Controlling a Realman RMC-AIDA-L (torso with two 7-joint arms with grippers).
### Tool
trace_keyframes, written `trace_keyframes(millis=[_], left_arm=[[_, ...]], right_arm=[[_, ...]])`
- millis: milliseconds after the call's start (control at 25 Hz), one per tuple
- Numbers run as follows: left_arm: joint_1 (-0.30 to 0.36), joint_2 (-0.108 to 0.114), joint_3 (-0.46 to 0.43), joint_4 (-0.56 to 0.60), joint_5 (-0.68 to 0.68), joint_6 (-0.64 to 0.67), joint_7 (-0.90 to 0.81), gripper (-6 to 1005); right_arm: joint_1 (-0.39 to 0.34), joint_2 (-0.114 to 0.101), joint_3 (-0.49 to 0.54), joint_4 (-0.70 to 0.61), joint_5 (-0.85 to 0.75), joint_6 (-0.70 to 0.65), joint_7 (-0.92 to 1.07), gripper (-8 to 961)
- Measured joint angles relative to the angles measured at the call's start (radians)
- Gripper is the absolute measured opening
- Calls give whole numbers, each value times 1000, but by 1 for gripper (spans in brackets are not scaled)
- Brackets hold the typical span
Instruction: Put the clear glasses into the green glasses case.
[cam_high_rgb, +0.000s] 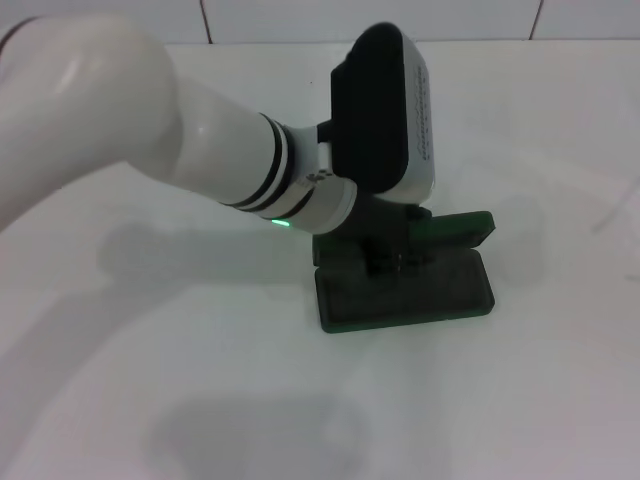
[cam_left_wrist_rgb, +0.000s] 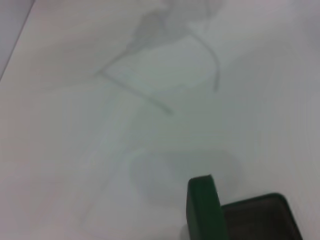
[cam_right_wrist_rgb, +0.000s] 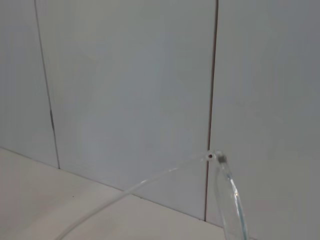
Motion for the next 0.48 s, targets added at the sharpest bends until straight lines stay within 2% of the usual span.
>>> trace_keyframes(millis=[320, 480], left_arm=[[31, 1, -68, 95, -22, 51, 5, 424], [38, 0, -131, 134, -48, 109, 5, 425]], right_arm=[[0, -2, -1, 12, -1, -3, -9, 116], [0, -2, -2, 12, -1, -16, -12, 117]])
